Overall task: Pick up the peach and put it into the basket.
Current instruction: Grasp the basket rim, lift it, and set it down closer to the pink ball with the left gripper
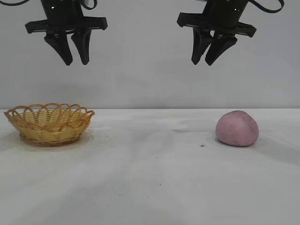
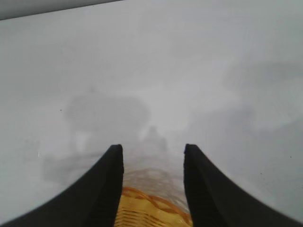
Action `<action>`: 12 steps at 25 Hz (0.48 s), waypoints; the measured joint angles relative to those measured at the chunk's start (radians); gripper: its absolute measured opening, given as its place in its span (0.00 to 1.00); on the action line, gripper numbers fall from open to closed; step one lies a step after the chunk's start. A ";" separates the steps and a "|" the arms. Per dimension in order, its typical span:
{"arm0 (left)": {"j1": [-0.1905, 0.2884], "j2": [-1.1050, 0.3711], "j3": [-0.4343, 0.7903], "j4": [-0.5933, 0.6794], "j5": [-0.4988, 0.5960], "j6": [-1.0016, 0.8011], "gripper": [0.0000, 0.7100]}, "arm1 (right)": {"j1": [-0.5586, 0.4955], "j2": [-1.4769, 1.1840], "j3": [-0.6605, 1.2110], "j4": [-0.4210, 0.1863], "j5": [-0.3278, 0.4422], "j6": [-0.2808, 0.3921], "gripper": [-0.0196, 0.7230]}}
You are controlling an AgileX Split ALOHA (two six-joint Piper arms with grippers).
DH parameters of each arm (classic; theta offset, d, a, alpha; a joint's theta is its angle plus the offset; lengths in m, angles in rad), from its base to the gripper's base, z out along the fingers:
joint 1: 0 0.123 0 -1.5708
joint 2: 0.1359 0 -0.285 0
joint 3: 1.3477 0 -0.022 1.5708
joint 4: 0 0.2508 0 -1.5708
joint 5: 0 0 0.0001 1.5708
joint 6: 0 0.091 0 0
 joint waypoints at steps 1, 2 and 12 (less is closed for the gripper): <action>0.000 0.000 0.000 0.001 0.000 0.000 0.39 | 0.000 0.000 0.000 0.000 0.000 0.000 0.39; 0.000 0.000 0.000 0.001 0.000 0.000 0.39 | 0.000 0.000 0.000 0.000 0.000 0.000 0.39; 0.000 0.000 0.000 0.010 0.006 0.002 0.39 | 0.000 0.000 0.000 -0.004 0.008 0.000 0.39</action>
